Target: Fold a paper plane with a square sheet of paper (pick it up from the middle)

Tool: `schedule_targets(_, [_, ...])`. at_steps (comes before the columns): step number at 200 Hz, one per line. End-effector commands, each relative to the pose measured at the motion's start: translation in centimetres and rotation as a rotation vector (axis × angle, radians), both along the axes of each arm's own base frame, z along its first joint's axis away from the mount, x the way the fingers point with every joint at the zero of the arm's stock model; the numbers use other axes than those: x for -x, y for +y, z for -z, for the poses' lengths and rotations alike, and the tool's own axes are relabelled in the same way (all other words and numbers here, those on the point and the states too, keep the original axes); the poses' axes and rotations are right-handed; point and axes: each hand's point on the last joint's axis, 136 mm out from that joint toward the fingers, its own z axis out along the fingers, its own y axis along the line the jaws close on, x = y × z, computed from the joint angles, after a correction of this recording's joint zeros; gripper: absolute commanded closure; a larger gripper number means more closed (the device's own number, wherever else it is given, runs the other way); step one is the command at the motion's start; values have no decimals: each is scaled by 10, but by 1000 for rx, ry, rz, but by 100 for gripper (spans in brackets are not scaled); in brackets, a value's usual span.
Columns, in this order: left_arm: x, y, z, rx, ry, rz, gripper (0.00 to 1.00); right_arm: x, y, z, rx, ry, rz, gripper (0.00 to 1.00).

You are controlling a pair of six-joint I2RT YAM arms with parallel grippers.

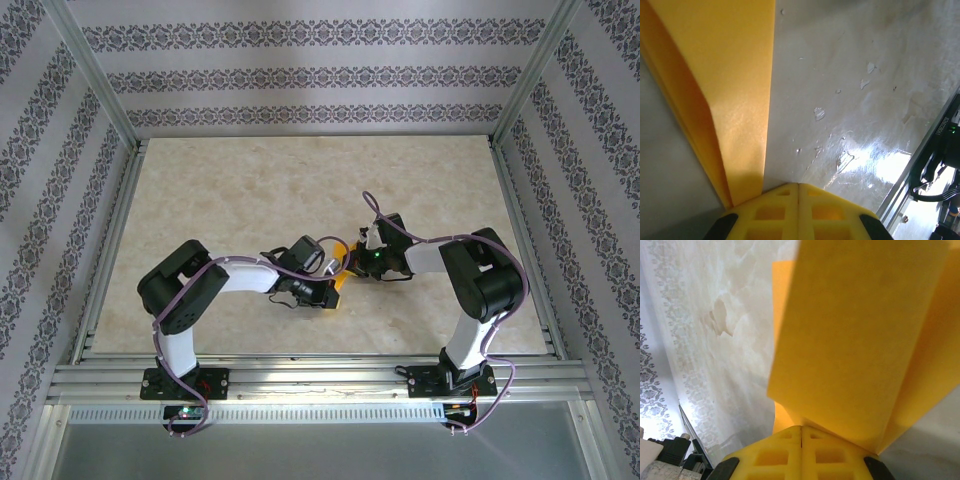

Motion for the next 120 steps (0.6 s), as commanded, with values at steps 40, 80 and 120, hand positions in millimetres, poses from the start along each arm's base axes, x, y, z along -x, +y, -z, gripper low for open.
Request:
schedule_targets(40, [19,16,9,-22,46,-39,97,36,-42,64,228,182,56,100])
schedule_targets(80, [21,1,-43,192,34,-72,95,36,-42,61,223,179,59,100])
schedule_targets(120, [-4,-10,-74,258,-26,-87,95,36,-41,61,220,178,61,100])
